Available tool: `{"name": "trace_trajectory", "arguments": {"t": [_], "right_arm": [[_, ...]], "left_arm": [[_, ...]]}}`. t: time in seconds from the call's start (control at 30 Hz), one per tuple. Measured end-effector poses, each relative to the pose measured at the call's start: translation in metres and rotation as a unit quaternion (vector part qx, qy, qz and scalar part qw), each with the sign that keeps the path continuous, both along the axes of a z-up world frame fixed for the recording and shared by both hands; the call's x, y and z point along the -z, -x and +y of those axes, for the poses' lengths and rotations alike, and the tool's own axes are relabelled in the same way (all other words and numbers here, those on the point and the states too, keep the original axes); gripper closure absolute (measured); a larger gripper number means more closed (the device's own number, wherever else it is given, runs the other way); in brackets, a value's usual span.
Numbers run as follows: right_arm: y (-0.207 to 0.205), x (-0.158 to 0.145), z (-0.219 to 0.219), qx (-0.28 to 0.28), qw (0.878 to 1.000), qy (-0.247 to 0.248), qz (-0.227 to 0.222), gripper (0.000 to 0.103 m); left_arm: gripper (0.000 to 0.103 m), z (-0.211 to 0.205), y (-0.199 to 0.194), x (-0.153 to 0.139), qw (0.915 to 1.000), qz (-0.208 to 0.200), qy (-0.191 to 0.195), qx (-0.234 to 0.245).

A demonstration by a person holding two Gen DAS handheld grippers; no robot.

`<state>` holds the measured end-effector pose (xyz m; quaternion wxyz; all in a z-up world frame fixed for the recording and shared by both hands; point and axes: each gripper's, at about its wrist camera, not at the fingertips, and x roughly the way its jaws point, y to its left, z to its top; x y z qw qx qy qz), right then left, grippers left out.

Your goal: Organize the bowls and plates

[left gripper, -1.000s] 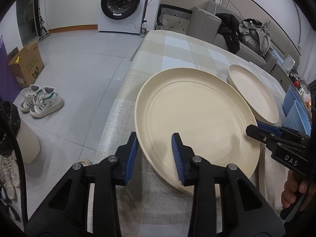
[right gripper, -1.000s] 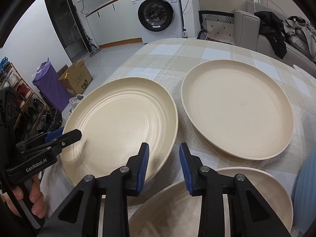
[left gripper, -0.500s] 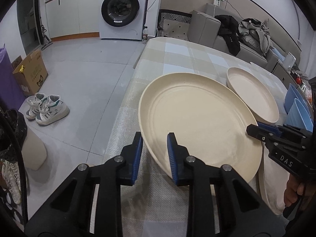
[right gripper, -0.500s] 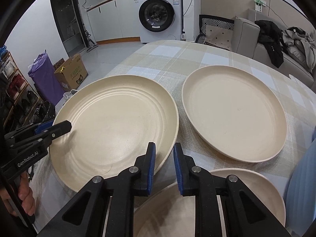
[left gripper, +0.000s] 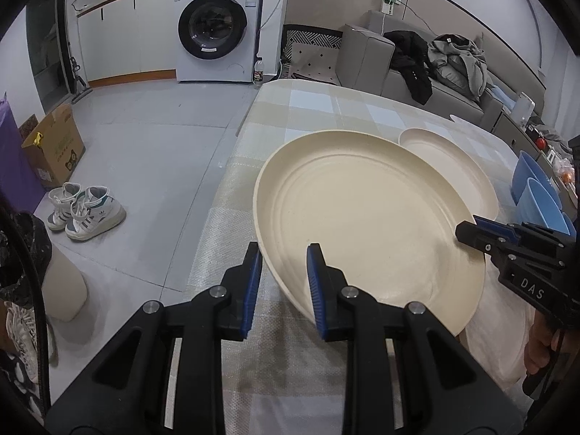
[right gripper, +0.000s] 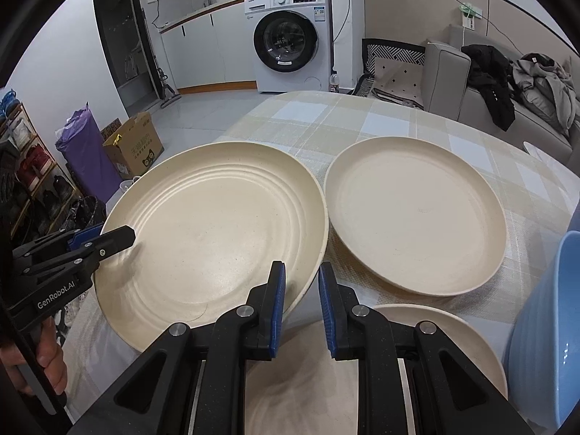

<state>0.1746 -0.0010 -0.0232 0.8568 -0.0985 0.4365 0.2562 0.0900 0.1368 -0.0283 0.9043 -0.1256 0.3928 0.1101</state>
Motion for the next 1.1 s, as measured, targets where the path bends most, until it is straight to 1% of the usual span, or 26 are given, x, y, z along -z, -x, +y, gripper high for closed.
{"name": "trace_trajectory", "arguments": {"t": [0.13,0.53,1.1], "right_arm": [[0.003,-0.006,-0.008,0.007,1.000,-0.005,-0.002,0.084],[0.014,-0.026,-0.036,0.022,0.999,-0.016,-0.017,0.084],[0.043,-0.043,-0.073,0.052,0.998,-0.034,-0.028,0.084]], "left_arm": [[0.081,-0.009,0.001,-0.007,0.9999,-0.003,-0.008,0.009],[0.081,-0.037,0.007,-0.020,0.9992,-0.008,-0.016,0.037],[0.081,-0.070,0.019,-0.037,0.9962,-0.013,-0.033,0.080]]}}
